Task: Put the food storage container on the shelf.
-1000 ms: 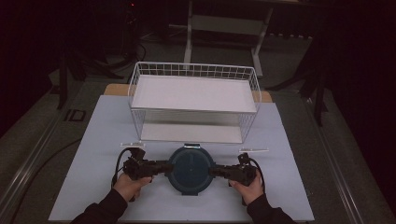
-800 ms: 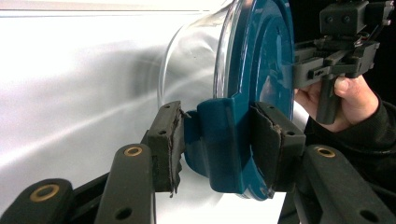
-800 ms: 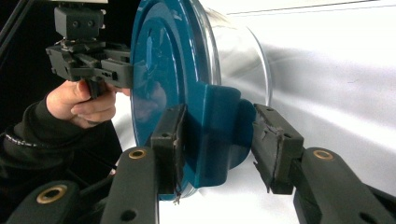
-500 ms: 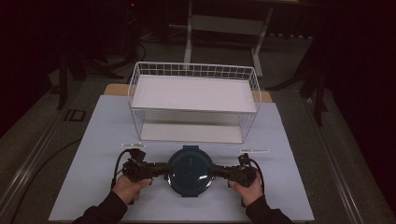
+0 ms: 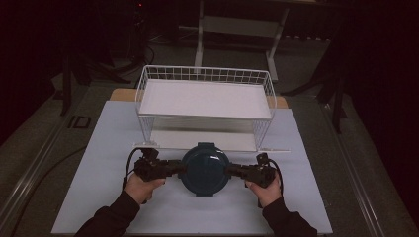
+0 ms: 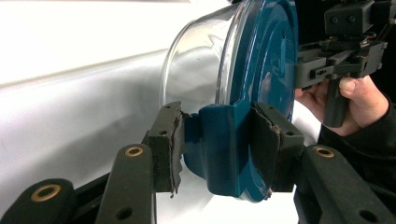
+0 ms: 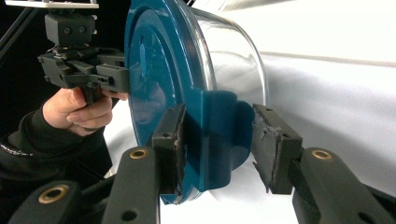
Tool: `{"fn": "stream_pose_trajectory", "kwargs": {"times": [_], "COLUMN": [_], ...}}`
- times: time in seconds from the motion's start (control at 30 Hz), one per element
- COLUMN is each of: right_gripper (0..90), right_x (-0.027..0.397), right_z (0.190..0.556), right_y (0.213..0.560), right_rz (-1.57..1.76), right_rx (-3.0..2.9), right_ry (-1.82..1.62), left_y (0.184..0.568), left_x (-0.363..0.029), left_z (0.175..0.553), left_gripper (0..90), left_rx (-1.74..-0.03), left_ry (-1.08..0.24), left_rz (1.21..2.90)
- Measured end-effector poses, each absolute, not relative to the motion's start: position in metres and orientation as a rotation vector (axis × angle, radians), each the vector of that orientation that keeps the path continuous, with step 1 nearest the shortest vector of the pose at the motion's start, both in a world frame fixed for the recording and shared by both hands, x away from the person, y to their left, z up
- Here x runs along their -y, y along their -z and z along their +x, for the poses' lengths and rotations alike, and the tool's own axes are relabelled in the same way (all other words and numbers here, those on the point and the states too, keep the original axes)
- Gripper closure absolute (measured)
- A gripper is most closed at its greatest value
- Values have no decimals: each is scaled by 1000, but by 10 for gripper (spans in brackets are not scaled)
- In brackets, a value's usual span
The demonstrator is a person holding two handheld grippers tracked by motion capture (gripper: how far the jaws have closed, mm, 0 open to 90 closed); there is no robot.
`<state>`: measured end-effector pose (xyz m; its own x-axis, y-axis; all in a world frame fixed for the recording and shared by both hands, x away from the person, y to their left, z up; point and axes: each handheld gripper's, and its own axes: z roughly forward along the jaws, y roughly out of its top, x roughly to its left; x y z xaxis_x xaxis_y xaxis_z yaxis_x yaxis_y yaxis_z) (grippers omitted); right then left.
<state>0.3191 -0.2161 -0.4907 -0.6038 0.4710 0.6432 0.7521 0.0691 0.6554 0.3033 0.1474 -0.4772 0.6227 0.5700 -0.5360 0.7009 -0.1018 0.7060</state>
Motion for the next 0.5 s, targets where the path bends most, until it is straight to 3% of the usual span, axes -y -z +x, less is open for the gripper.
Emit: {"fn": "stream_pose_trajectory", "kwargs": {"times": [0.5], "right_gripper": [566], "right_x": [223], "right_z": [364], "right_y": [484], "right_rz": [-1249], "right_rx": [2101], "right_ry": [1618], "left_y": [480], "left_x": [-143], "left_z": [350], "left_gripper": [560], "left_rx": [-961], "left_ry": [72], "left_rz": [1704]}}
